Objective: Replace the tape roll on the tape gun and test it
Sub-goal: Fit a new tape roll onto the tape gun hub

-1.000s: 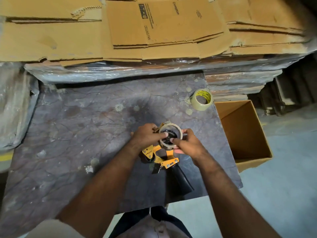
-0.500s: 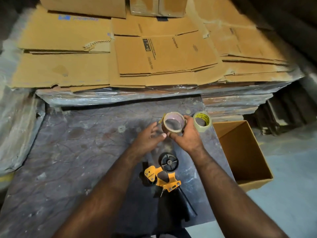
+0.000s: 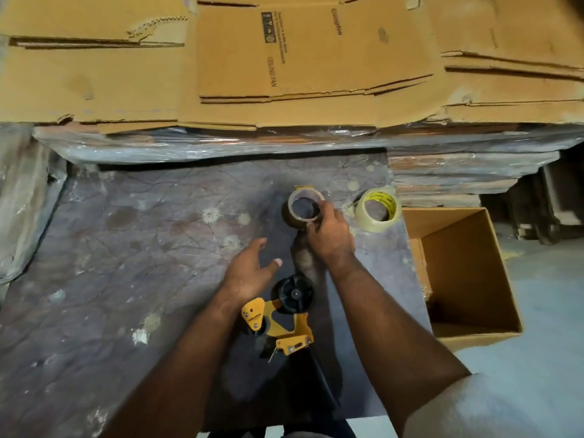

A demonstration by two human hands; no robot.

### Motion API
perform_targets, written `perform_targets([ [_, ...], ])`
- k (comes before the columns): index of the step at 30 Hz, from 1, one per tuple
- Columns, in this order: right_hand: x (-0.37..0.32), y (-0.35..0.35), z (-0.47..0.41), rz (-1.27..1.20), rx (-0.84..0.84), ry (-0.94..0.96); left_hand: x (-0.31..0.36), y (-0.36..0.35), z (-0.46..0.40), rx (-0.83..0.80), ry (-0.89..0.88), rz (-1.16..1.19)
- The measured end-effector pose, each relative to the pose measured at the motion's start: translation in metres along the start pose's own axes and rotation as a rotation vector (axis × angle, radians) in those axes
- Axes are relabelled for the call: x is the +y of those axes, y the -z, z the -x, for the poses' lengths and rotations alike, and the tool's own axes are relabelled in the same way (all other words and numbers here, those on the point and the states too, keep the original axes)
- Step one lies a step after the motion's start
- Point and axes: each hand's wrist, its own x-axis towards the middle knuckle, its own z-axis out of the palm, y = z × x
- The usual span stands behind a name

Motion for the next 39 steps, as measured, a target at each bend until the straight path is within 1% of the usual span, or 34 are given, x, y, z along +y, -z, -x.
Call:
perform_targets([
  [2,0.013,0.017,-0.002,0.060,0.101,0.062,0.006,0.000,-0.004,0.035,-0.015,0.006],
  [4,0.031,0.036,-0.008,0.191,0.195,0.025,0.014,-0.004,-0.008,0.064,-0.022,-0.003],
  [5,0.041,0.044,-0.011,0.254,0.187,-0.015,0.017,-0.005,-0.010,0.072,-0.026,-0.010],
  [7,0.064,0.054,-0.016,0.338,0.072,-0.097,0.025,-0.008,-0.009,0.067,-0.047,-0.032],
  [9,0.078,0.055,-0.016,0.412,-0.064,-0.118,0.028,-0.007,-0.005,0.054,-0.070,-0.055],
  [10,0.081,0.054,-0.015,0.430,-0.091,-0.106,0.028,-0.006,-0.001,0.049,-0.073,-0.059],
  [13,0.076,0.055,-0.012,0.392,-0.038,-0.064,0.024,-0.002,0.012,0.064,-0.077,-0.064],
  [15,0.071,0.058,-0.008,0.376,-0.039,-0.026,0.023,0.001,0.020,0.078,-0.094,-0.067],
  [17,0.060,0.058,0.007,0.320,-0.049,0.026,0.024,0.007,0.028,0.083,-0.111,-0.038],
  [19,0.041,0.052,0.034,0.203,-0.072,0.073,0.027,0.015,0.036,0.087,-0.140,-0.002],
  [20,0.032,0.049,0.051,0.129,-0.077,0.112,0.028,0.019,0.040,0.082,-0.157,0.015],
  [23,0.002,0.039,0.100,-0.015,-0.069,0.313,0.026,0.036,0.057,0.085,-0.202,0.054],
  [25,-0.017,0.034,0.129,-0.071,-0.064,0.358,0.019,0.051,0.070,0.083,-0.204,0.094],
  [28,-0.052,0.036,0.170,-0.048,-0.111,0.389,0.002,0.078,0.087,0.074,-0.218,0.151],
  [31,-0.083,0.036,0.198,-0.009,-0.134,0.446,-0.028,0.107,0.104,0.110,-0.232,0.256],
  [34,-0.111,0.030,0.223,-0.028,-0.135,0.505,-0.054,0.131,0.119,0.115,-0.261,0.337],
  [37,-0.129,0.022,0.246,-0.030,-0.129,0.549,-0.073,0.144,0.136,0.117,-0.318,0.449],
  [39,-0.135,0.020,0.262,-0.015,-0.130,0.555,-0.081,0.148,0.145,0.122,-0.380,0.467],
])
